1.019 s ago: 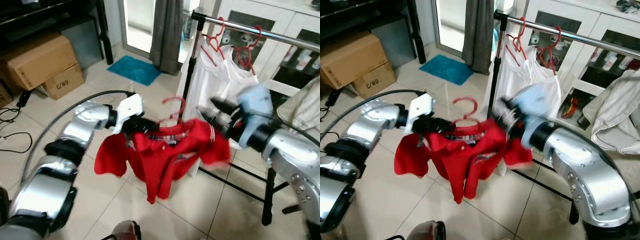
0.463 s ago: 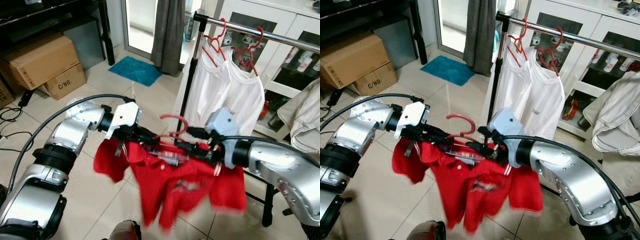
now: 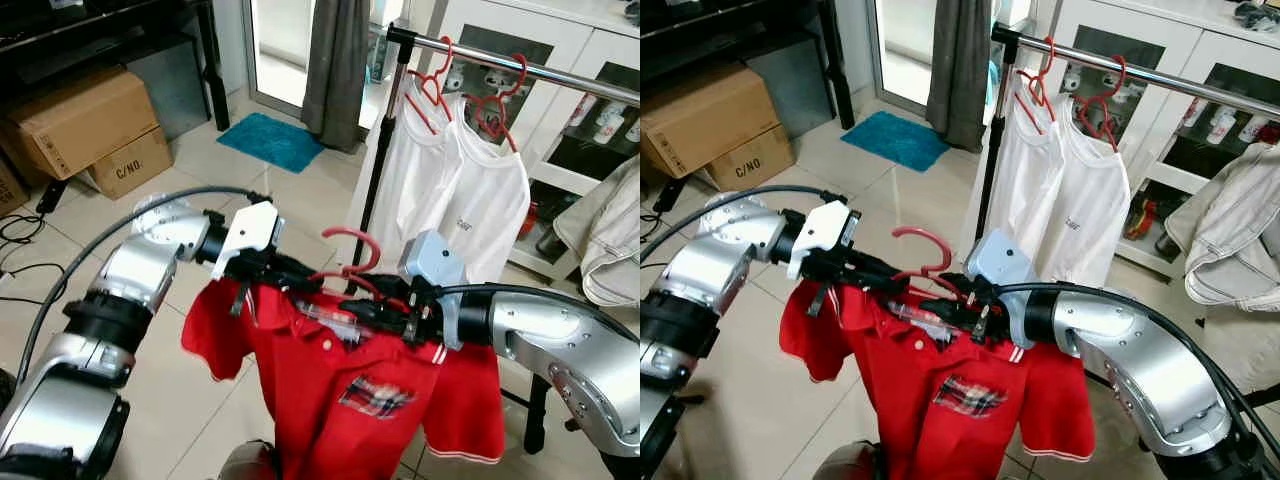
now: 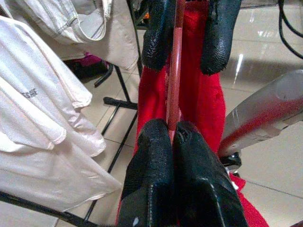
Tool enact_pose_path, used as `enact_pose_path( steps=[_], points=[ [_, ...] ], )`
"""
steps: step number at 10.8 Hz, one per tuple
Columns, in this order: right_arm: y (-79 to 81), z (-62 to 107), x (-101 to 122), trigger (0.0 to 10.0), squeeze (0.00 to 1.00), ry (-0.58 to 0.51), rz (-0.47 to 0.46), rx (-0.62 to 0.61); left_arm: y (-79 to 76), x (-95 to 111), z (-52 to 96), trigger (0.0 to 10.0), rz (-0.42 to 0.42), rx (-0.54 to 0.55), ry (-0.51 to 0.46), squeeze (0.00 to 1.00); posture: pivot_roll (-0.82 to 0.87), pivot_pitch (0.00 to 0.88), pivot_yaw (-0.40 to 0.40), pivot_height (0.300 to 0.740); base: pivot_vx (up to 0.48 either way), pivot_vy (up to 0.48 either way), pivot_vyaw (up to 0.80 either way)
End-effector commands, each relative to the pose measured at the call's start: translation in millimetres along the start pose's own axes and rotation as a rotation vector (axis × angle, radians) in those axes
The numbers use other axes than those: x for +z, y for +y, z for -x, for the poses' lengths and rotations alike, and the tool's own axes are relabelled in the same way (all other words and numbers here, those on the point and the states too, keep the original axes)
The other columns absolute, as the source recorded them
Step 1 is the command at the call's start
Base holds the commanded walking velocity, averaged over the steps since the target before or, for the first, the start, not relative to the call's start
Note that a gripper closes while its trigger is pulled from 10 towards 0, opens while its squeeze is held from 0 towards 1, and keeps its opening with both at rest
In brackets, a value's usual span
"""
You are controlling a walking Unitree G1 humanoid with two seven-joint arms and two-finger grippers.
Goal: Hang hanger
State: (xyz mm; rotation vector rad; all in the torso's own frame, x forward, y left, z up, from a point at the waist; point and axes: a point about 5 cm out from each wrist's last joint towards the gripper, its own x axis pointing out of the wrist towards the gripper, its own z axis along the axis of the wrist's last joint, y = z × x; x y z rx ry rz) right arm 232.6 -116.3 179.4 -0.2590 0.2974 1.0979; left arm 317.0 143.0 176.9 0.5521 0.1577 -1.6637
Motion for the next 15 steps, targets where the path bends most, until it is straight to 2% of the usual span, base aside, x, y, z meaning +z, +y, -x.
enact_pose_path(
  steps=[1, 9, 10, 11, 13, 15],
  points=[
    [5.4, 0.5, -1, 0.0, 0.00, 0.006, 0.005, 0.036, 3.2, 11, 5.9, 0.0, -0.037, 0.029, -0.033, 0.00, 0.04, 0.036, -0.015, 0.740, 0.000, 0.000, 0.00],
    [7.7, 0.0, 0, 0.0, 0.00, -0.002, 0.009, 0.063, 4.1, 13, 9.1, 0.0, -0.014, 0.057, -0.049, 0.00, 0.04, 0.041, -0.014, 0.740, 0.000, 0.000, 0.00],
    [7.9, 0.7, 0, 0.0, 0.00, -0.003, 0.009, 0.064, 8.7, 14, 10.0, 10.0, -0.035, 0.116, -0.051, 0.00, 0.04, 0.041, -0.014, 0.740, 0.000, 0.000, 0.00],
    [7.7, 1.5, -1, 0.0, 0.00, -0.002, 0.008, 0.064, 9.1, 16, 12.0, 10.0, -0.021, 0.106, -0.077, 1.00, 0.04, 0.041, -0.013, 0.740, 0.000, 0.000, 0.00],
    [3.6, 4.1, -4, 0.0, 0.00, 0.014, -0.019, 0.036, 8.2, 20, 19.3, 10.0, -0.006, 0.096, -0.112, 1.00, 0.04, 0.044, -0.014, 0.740, 0.000, 0.000, 0.00],
    [-0.8, 7.5, -9, 0.0, 0.00, 0.030, -0.050, 0.004, 10.5, 29, 30.9, 10.0, 0.011, 0.141, -0.184, 1.00, 0.04, 0.045, -0.013, 0.740, 0.000, 0.000, 0.00]
  ],
)
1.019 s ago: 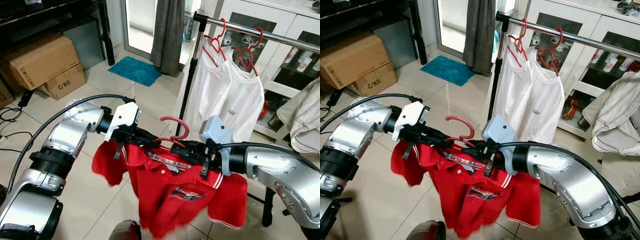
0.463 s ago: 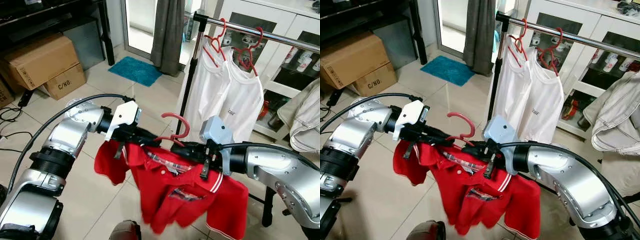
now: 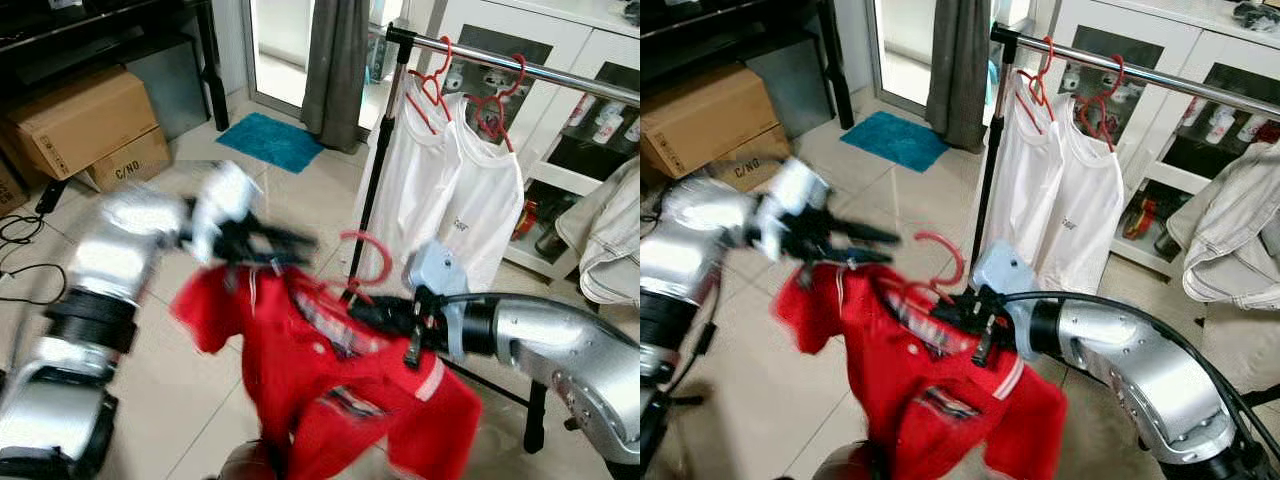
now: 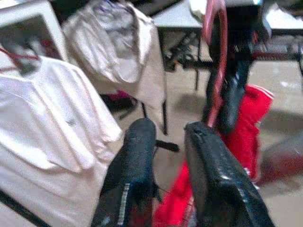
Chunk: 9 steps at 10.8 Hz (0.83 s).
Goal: Hang hanger
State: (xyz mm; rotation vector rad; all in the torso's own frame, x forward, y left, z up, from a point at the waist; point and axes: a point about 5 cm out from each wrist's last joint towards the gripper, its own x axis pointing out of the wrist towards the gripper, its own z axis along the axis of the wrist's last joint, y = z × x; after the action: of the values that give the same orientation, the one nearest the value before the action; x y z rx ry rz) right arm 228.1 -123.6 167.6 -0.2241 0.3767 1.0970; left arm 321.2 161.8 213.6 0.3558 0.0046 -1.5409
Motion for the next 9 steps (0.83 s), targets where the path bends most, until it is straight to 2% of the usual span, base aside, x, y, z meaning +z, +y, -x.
enact_pose_path(
  steps=[1, 2, 3, 4, 5, 6, 7, 8, 9],
  points=[
    [-2.0, 4.5, 4, 0.0, 0.00, -0.016, 0.010, -0.012, 2.9, 11, 1.3, 10.0, -0.029, 0.014, -0.025, 1.00, 0.04, 0.045, -0.013, 0.740, 0.000, 0.000, 0.00],
    [0.8, 3.4, -1, 0.0, 0.00, -0.022, -0.014, -0.009, 4.5, 17, 7.6, 10.0, -0.020, 0.103, -0.086, 1.00, 0.04, 0.045, -0.016, 0.740, 0.000, 0.000, 0.00],
    [0.0, 1.7, -3, 0.0, 0.00, -0.035, -0.035, -0.047, 4.8, 16, 11.2, 10.0, -0.010, 0.180, -0.090, 0.71, 0.04, 0.049, -0.013, 0.740, 0.000, 0.000, 0.00],
    [-5.1, 1.4, -9, 0.0, 0.00, -0.044, -0.060, -0.136, 6.4, 8, 16.8, 10.0, 0.030, 0.364, -0.062, 0.39, 0.04, 0.051, -0.011, 0.740, 0.000, 0.000, 0.00],
    [-8.8, 1.9, -14, 0.0, 0.00, -0.048, -0.084, -0.198, 5.0, 5, 19.2, 10.0, 0.042, 0.440, -0.068, 0.21, 0.04, 0.055, -0.009, 0.740, 0.000, 0.000, 0.00],
    [-16.2, 3.5, -28, 0.0, 0.00, -0.071, -0.182, -0.372, -7.2, -14, 22.3, 10.0, 0.118, 0.637, -0.034, 0.00, 0.05, 0.063, -0.011, 0.740, 0.000, 0.000, 0.00],
    [-18.1, 4.8, -41, 0.0, 0.00, -0.123, -0.292, -0.530, -19.6, -39, 19.9, 10.0, 0.204, 0.870, 0.027, 0.00, 0.06, 0.071, -0.017, 0.740, 0.000, 0.000, 0.00],
    [-15.8, 6.8, -51, 0.0, 0.00, -0.164, -0.367, -0.660, -34.6, -52, 11.5, 10.0, 0.216, 0.995, 0.047, 0.00, 0.05, 0.075, -0.018, 0.740, 0.000, 0.000, 0.00],
    [-14.5, 8.2, -54, 0.0, 0.00, -0.185, -0.383, -0.715, -40.5, -54, 5.4, 10.0, 0.205, 1.035, 0.037, 0.00, 0.05, 0.077, -0.015, 0.740, 0.000, 0.000, 0.00]
  ],
)
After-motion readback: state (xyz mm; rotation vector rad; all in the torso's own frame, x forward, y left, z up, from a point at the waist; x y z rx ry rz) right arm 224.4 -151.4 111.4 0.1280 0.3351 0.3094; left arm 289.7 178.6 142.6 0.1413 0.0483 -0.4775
